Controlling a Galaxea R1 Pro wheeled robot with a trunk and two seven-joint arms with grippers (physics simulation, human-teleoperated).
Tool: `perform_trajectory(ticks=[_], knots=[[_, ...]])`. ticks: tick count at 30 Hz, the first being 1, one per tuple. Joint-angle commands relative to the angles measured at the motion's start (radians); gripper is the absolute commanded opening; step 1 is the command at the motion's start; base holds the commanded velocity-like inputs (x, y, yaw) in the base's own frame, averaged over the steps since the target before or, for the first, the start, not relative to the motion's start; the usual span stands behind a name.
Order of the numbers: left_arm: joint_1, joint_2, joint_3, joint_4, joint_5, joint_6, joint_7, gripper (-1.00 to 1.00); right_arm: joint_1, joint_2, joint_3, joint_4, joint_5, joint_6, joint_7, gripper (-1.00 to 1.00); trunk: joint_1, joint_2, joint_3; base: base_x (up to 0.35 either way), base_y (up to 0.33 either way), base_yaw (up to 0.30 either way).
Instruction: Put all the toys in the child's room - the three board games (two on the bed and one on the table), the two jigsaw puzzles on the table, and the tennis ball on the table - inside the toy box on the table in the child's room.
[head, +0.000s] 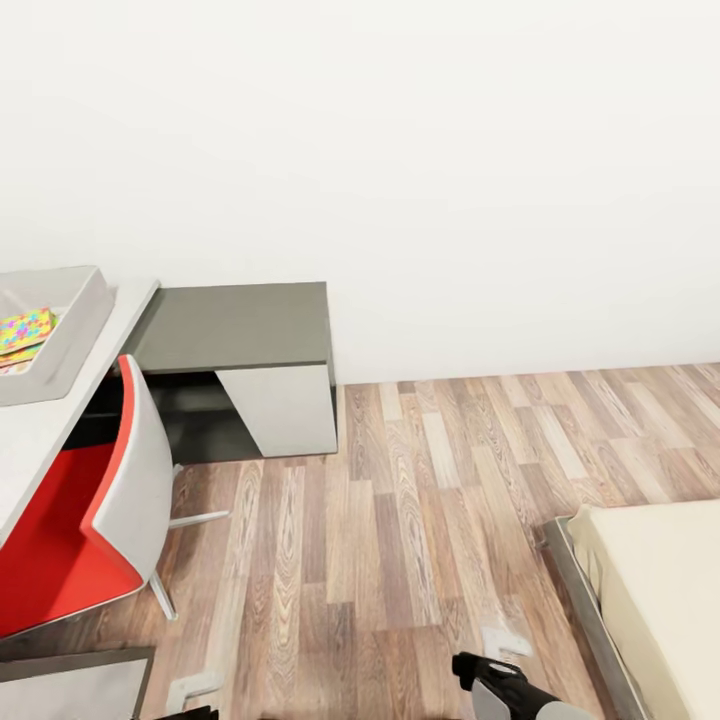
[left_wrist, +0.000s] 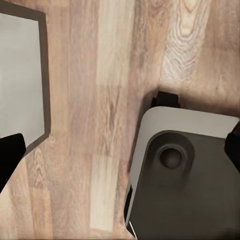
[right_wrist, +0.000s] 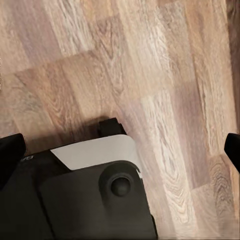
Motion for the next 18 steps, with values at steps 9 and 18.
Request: perform_trajectory(ticks=[9,18], knots=[[0.003,-0.012,-0.009,-0.001,0.010,-0.002,0.007,1.00,0.012,0.003,0.004,-0.003,-0.079,-0.057,-0.002,1.00,0.000,-0.002,0.000,-0.011,0.007,-0.012],[0.003,-0.013,-0.009,-0.001,0.010,-0.002,0.007,1.00,0.013,0.004,0.004,-0.003,-0.083,-0.088,-0.002,1.00,0.000,-0.002,0.012,0.000,0.000,-0.131]])
